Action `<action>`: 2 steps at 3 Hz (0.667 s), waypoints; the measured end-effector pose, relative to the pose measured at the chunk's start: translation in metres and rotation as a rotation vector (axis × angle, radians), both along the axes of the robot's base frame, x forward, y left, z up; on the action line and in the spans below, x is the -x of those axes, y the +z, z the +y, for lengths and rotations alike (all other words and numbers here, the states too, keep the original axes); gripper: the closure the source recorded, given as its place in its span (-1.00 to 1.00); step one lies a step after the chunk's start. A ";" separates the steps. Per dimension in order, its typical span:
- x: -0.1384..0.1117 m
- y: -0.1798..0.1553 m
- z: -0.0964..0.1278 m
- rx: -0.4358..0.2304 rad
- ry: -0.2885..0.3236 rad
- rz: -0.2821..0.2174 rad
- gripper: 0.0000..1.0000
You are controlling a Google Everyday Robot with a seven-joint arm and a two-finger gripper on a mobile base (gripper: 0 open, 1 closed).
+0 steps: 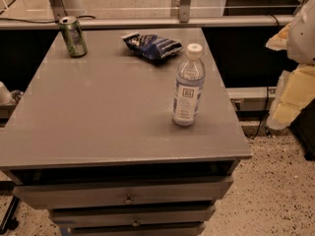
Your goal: Pick green can
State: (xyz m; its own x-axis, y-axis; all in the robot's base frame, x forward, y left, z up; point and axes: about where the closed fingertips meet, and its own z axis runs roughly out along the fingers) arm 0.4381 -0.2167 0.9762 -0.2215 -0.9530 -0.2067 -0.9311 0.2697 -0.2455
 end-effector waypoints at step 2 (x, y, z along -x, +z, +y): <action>-0.014 0.009 0.019 -0.046 0.058 -0.046 -1.00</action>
Offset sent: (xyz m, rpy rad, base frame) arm 0.0360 0.0479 0.0182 0.1185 -0.0976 0.1507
